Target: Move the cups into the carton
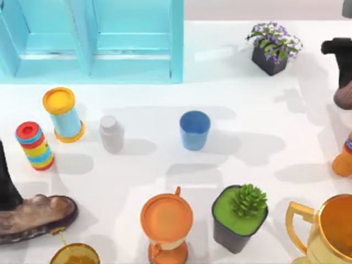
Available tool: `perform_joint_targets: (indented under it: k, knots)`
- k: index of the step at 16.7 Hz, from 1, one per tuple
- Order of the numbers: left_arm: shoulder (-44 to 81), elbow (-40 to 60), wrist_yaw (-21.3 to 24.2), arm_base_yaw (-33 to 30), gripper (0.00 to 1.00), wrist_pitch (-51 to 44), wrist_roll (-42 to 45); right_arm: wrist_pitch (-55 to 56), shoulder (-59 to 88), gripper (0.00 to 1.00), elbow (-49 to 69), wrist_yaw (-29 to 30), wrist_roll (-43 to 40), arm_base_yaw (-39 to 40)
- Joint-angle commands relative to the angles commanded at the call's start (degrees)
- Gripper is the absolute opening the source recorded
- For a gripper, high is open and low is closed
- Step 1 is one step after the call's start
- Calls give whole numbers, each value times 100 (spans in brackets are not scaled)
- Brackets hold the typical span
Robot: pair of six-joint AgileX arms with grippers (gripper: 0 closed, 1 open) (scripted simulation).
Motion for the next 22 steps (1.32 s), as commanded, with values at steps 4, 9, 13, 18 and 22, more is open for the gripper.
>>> perform_joint_targets:
  k: [4,9,13,18,22]
  knots:
    - [0,0,0,0,100,0,0,425,-780,0,-242,-275,-1194,-1170]
    - [0,0,0,0,100,0,0,121,-1986,0,-1460,-122,-2908,-2917]
    - [0,0,0,0,100,0,0,-478,-2601,0,-2422,213,-3776,-3804]
    - [0,0,0,0,100,0,0,-600,-2684,0,-2551,279,-3901,-3929]
    - [0,0,0,0,100,0,0,-358,-2648,0,-2762,274,-3873,-3914]
